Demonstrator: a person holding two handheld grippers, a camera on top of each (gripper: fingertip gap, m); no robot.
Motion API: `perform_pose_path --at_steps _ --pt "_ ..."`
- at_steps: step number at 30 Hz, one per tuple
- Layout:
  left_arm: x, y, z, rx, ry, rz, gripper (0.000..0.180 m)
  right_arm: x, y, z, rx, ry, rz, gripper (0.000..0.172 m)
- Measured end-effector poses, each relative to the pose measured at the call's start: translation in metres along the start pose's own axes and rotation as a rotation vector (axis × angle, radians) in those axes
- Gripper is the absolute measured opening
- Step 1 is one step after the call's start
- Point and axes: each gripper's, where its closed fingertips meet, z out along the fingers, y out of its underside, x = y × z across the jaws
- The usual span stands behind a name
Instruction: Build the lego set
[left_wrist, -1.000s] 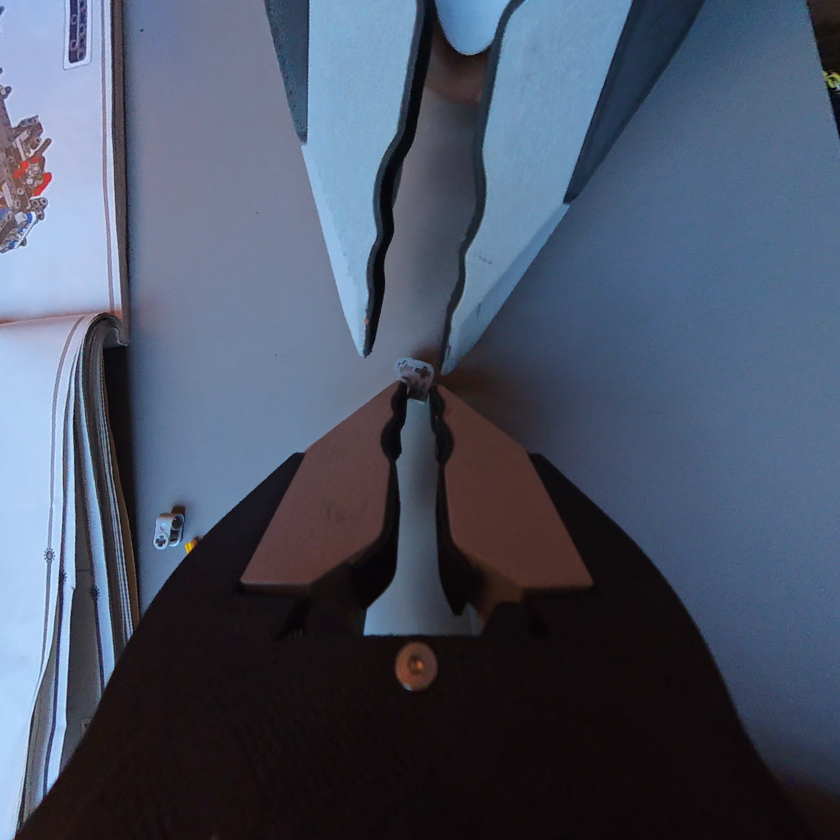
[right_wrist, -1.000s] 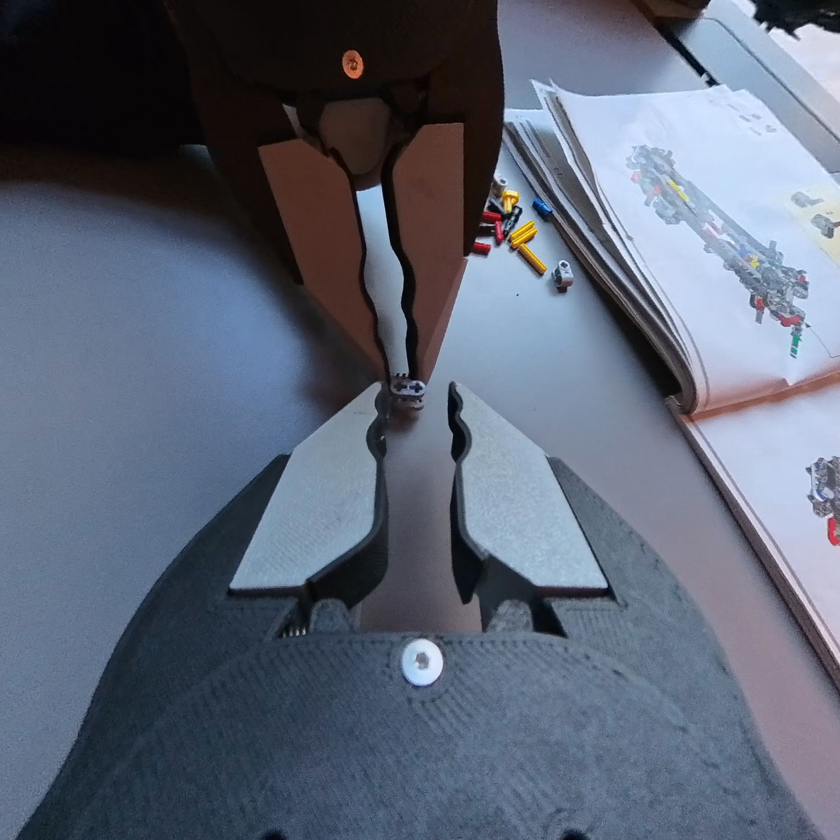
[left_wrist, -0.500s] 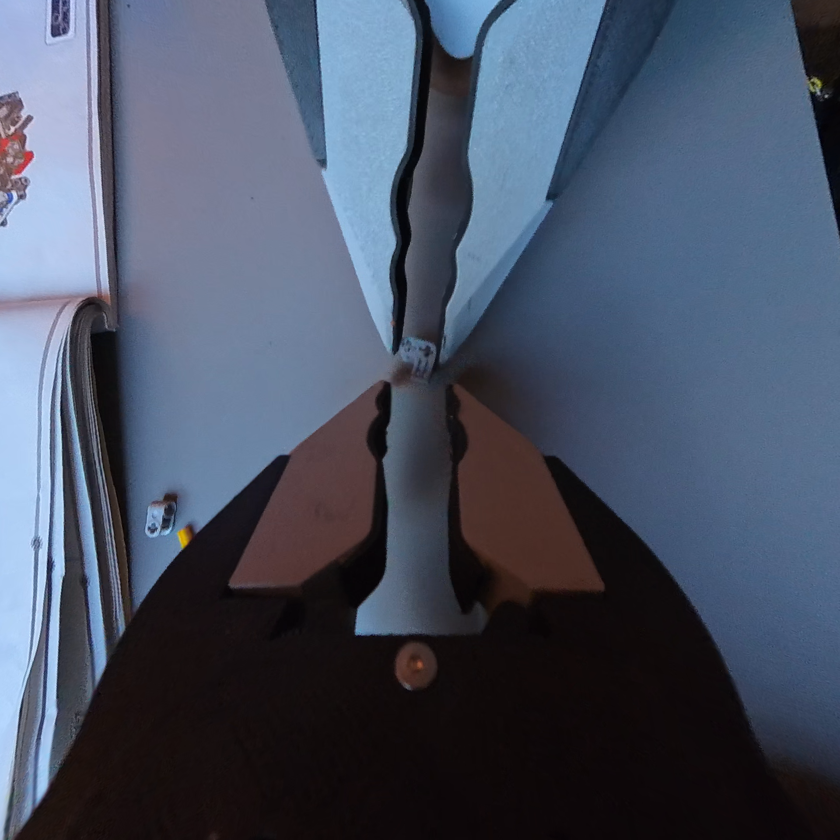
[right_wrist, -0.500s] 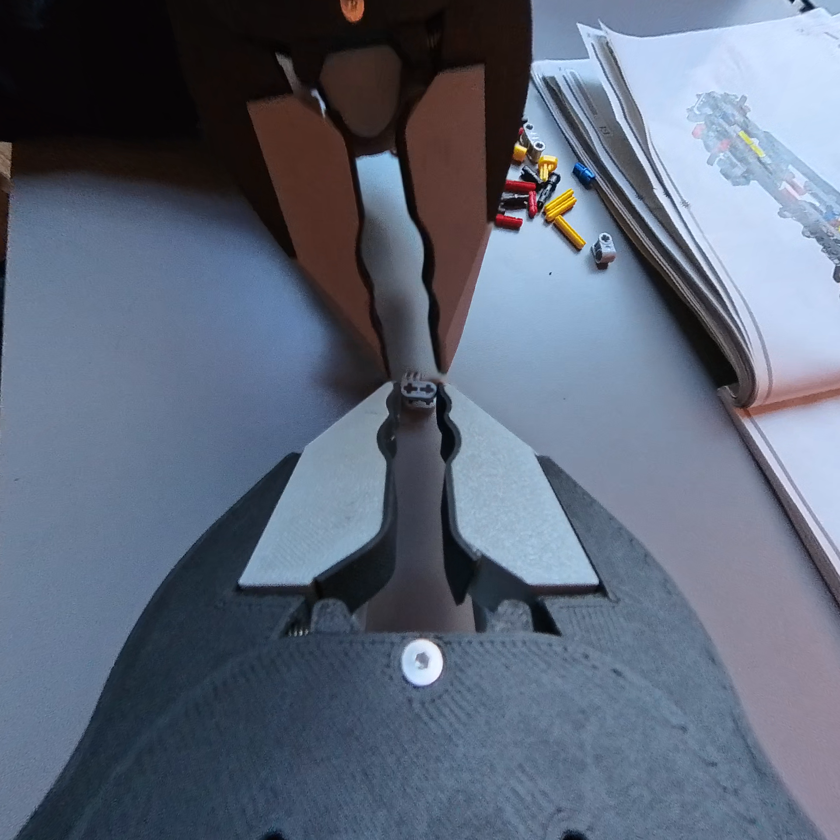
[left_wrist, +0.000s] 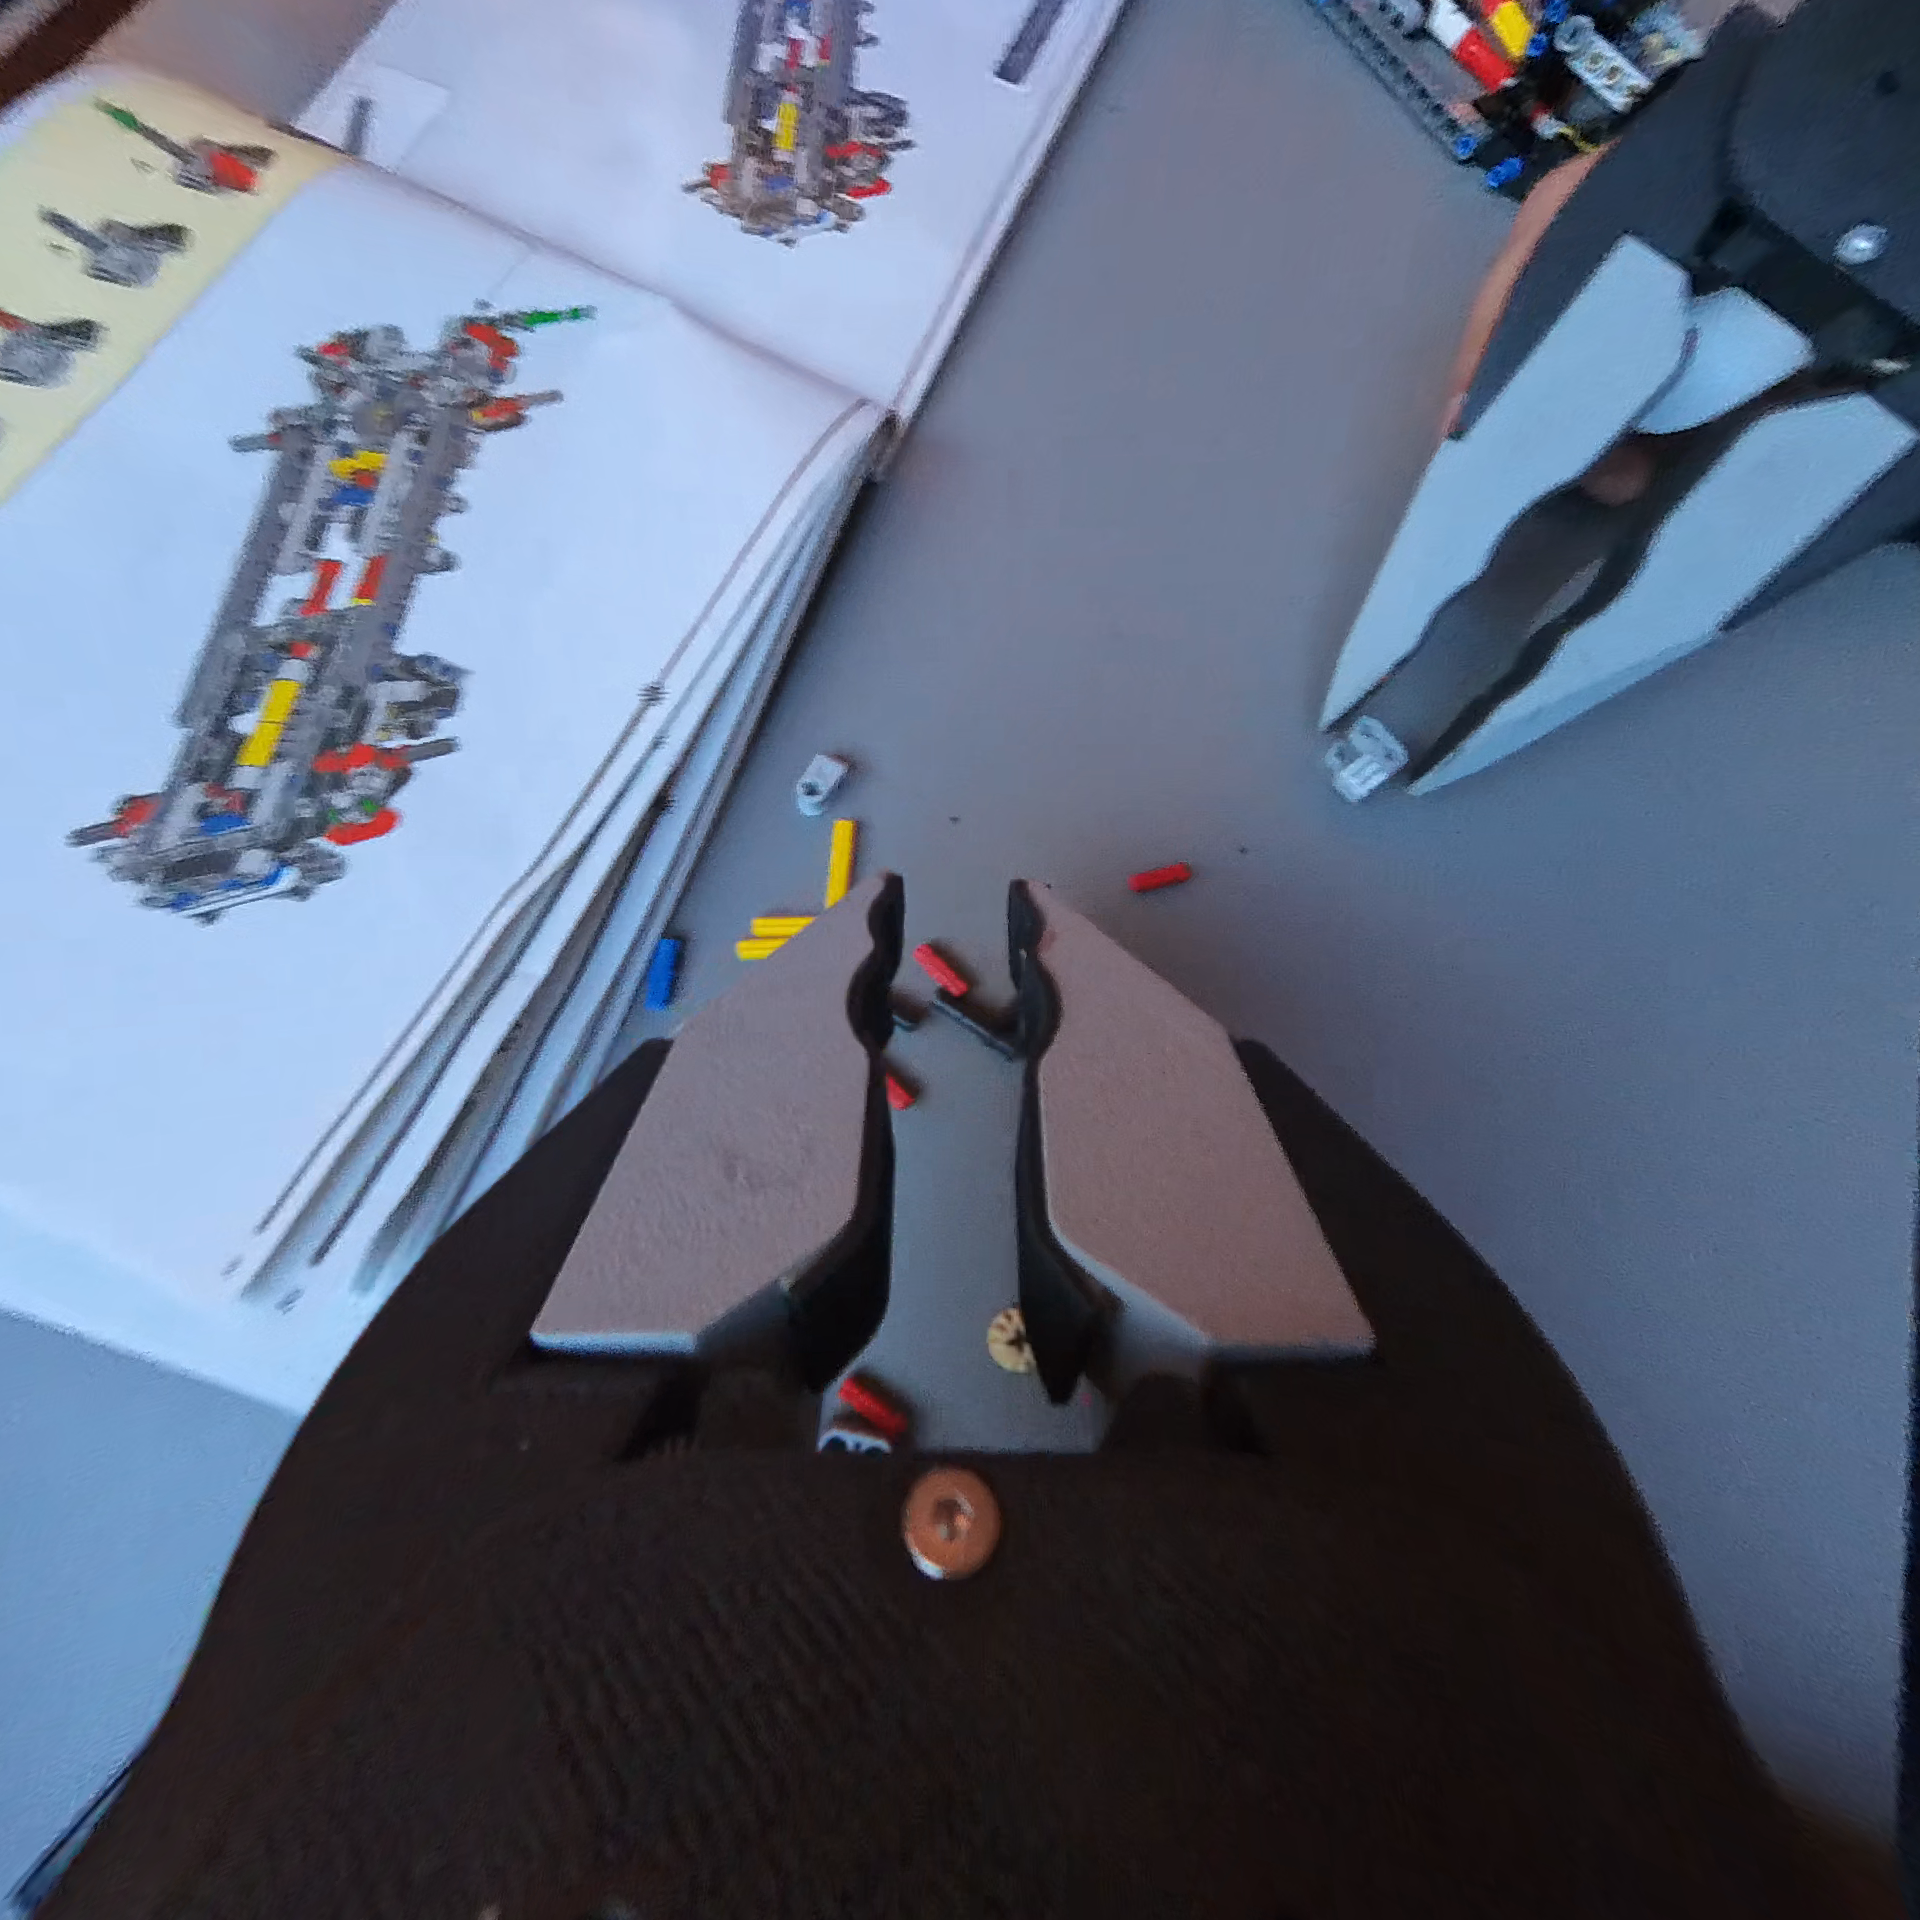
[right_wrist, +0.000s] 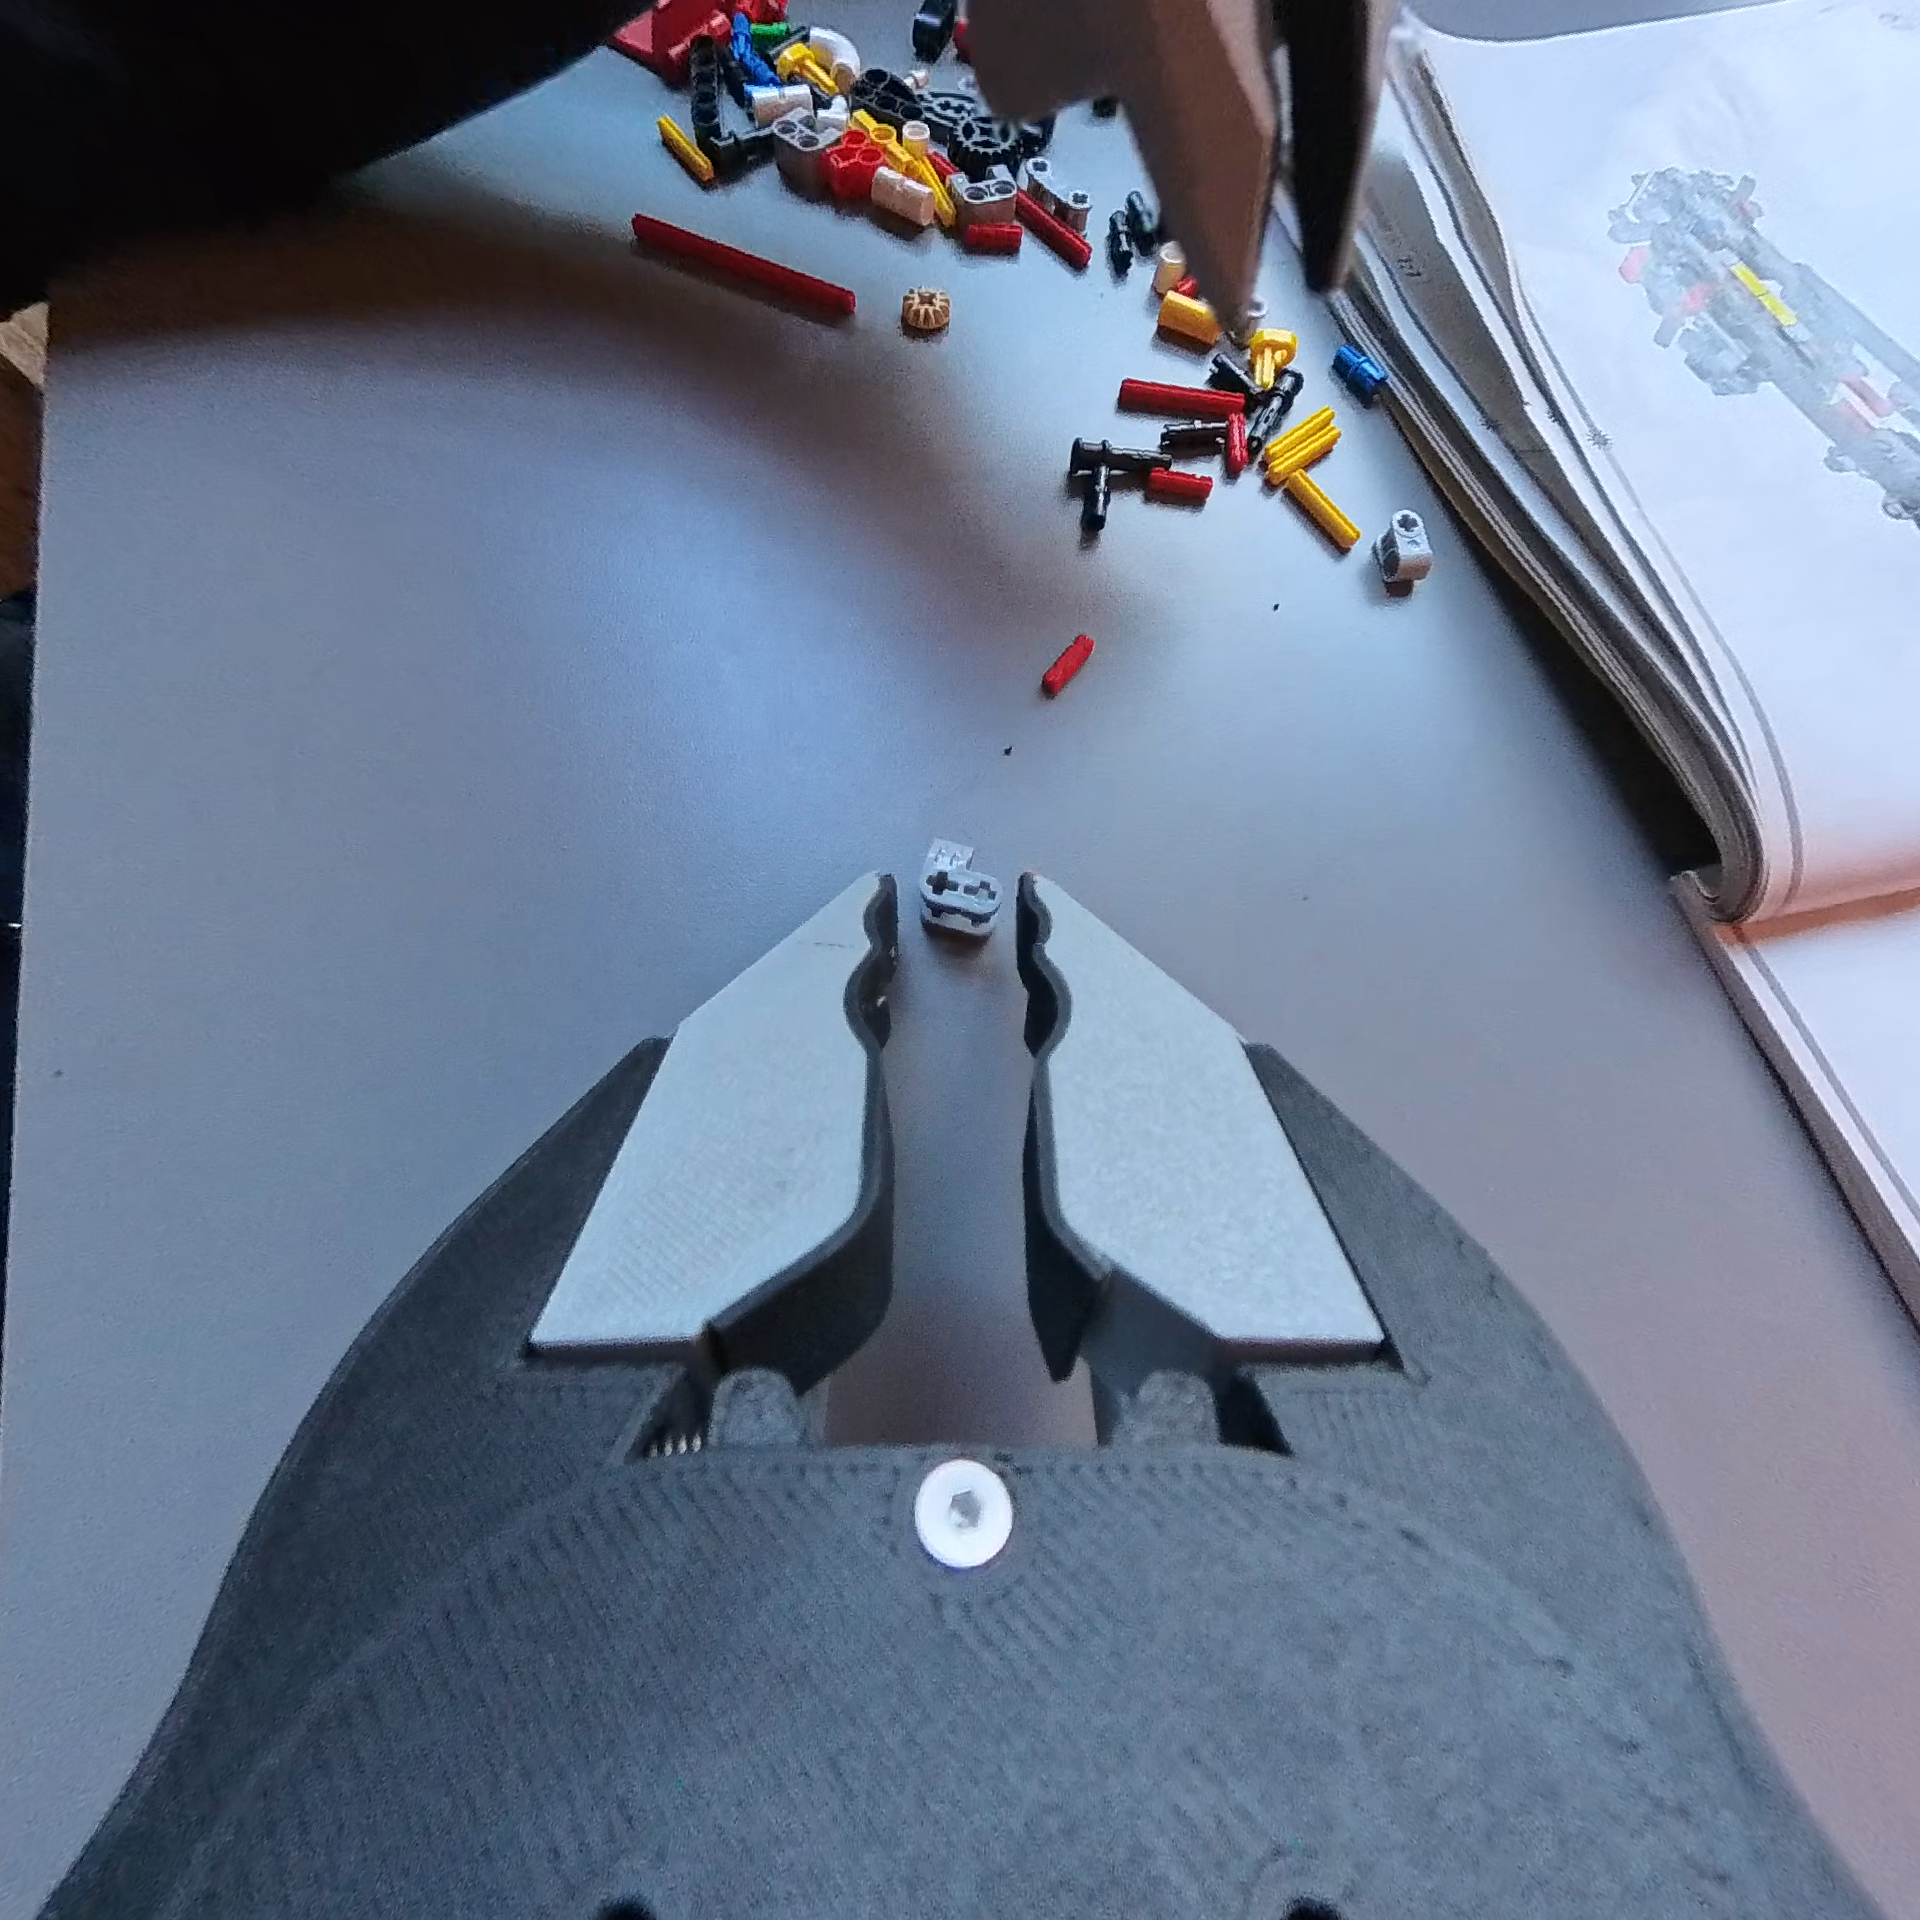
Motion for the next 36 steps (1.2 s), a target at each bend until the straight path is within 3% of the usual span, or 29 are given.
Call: perform_pose_path --at_steps 6,14,19,23,28,36 --pt "0.016 0.009 0.015 -0.093 -0.003 0.109 0.015 0.003 -0.013 -0.01 0.106 0.037 -0.011 0.02" --pt "0.022 0.004 0.026 -0.092 0.001 0.078 0.012 0.006 -0.03 -0.019 0.224 0.108 -0.008 0.028" --pt "0.019 0.001 0.023 -0.074 -0.018 0.047 0.014 0.015 -0.034 -0.026 0.277 0.11 0.068 0.042" --pt "0.019 -0.003 0.019 -0.052 -0.02 0.022 0.025 0.02 -0.037 -0.033 0.324 0.093 0.121 0.062" --pt "0.025 -0.002 0.026 -0.061 0.005 0.035 0.033 0.021 -0.039 -0.036 0.351 0.068 0.154 0.056" --pt "0.028 0.013 0.033 -0.136 0.016 0.113 0.027 0.019 -0.038 -0.033 0.33 0.074 0.108 0.044"
